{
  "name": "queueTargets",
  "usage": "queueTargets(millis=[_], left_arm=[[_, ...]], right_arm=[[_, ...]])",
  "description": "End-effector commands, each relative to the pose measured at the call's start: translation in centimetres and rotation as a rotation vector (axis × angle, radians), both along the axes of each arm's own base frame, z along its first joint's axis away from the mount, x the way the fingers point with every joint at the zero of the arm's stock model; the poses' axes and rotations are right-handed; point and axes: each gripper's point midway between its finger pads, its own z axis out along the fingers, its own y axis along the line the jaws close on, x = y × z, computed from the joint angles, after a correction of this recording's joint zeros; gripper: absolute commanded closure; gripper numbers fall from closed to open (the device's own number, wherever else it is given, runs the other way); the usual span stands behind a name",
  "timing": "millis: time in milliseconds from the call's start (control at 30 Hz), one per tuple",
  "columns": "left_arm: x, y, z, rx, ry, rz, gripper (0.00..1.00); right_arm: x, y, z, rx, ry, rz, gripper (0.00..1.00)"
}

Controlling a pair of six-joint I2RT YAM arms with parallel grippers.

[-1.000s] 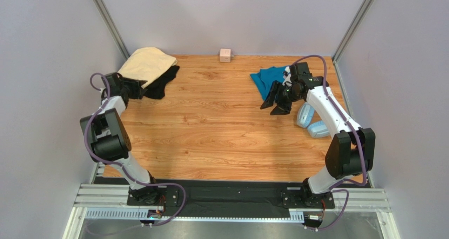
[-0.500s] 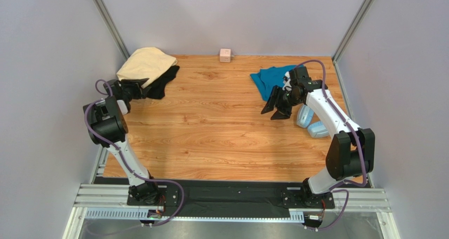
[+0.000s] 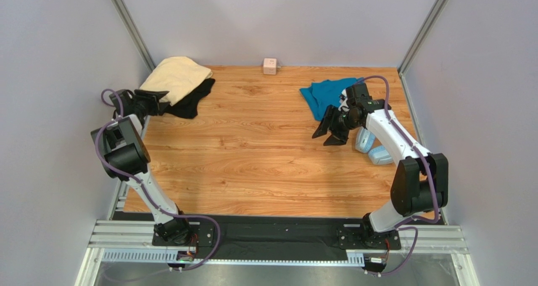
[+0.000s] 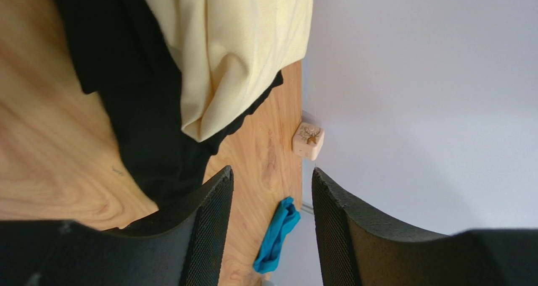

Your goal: Fold and stack the t-shirts

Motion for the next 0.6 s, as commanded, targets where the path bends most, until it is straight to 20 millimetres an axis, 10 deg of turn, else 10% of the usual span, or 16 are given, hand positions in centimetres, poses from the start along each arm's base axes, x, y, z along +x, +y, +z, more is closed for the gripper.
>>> queueTargets(millis=[0, 567], left_arm=[[-1.4, 0.6, 1.8, 0.048, -0.024, -0.020, 0.44], [-1.2, 0.9, -2.1, 0.035, 0.041, -0.039, 0.45]], right_arm=[[1.3, 0.6, 1.0, 0.029, -0.047, -0.011, 0.43], [1.3, 0.4, 0.1, 0.010, -0.021, -0.015, 0.43]])
